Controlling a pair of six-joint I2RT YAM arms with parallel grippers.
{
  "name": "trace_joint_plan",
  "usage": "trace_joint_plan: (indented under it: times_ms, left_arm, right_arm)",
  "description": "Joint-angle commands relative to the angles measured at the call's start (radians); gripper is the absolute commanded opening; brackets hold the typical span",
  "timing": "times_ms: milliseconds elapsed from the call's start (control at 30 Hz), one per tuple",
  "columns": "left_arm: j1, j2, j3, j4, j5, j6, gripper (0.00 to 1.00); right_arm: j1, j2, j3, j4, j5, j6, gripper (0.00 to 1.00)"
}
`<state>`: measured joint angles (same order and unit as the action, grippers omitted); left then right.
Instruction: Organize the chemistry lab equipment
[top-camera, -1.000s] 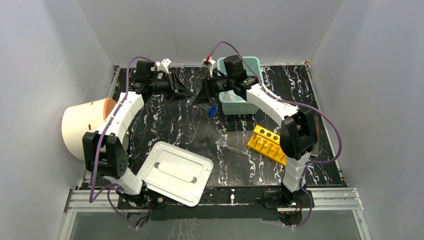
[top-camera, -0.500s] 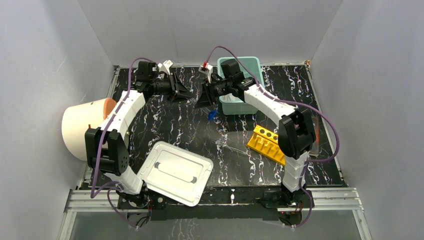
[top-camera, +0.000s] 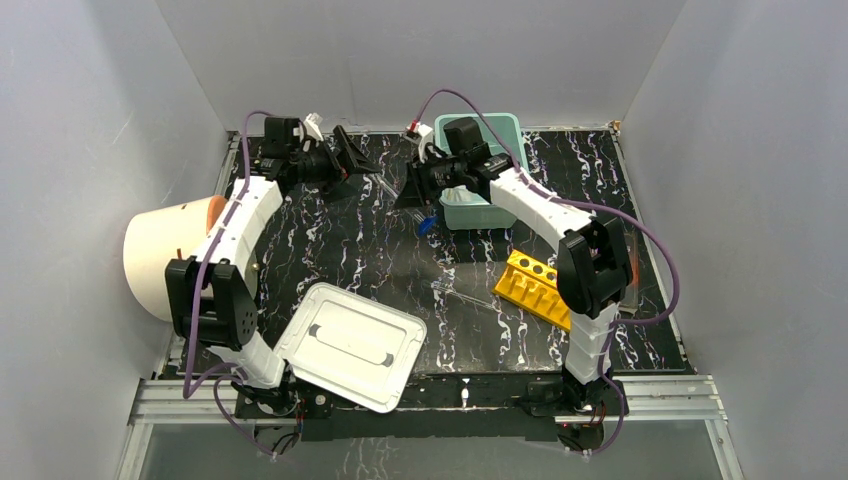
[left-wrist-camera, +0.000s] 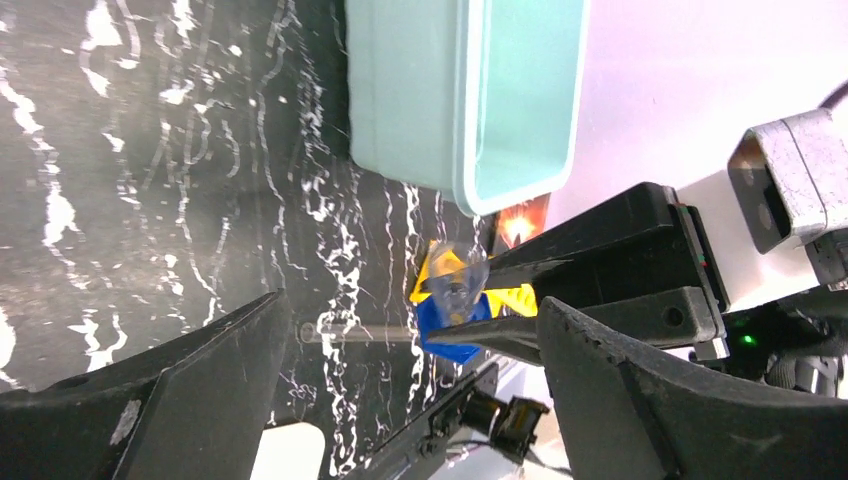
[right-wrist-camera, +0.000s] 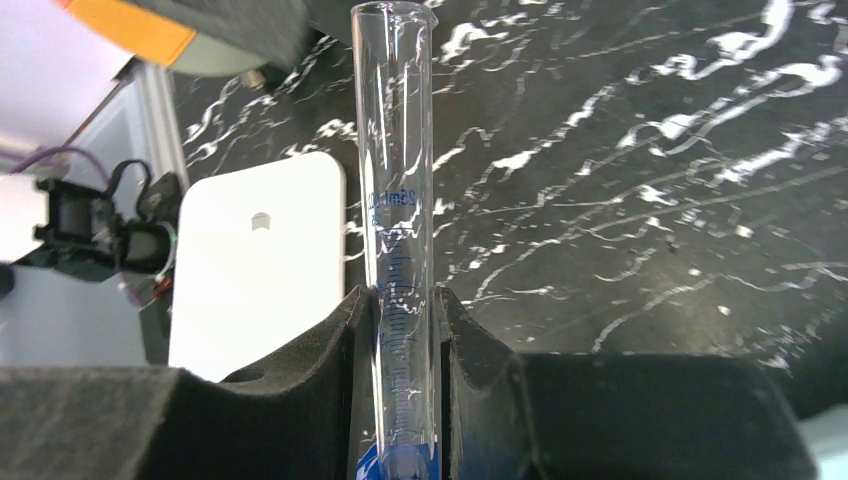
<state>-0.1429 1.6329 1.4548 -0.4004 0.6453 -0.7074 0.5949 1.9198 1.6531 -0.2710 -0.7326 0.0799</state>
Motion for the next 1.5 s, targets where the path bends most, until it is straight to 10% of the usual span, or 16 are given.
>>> trace_joint_plan:
  times_ms: [0,500,1467]
  left_arm:
    - [0.026,-0.084,0.032,-0.004,-0.084,-0.018,0.94]
    - [0.026,-0.134,-0.002,0.027,-0.108,0.001,0.98]
    - [0.026,-0.123,-0.012,-0.011,-0.102,0.072,0.98]
  right_arm:
    - [-0.036,-0.09,0.011,0.065,0.166,0.046,0.15]
    - [-0.235,-0.146,0.061,0.0,0.654,0.283,0.16]
    - [-0.199,0.445,0.537,-0.278,0.688,0.36,0.2]
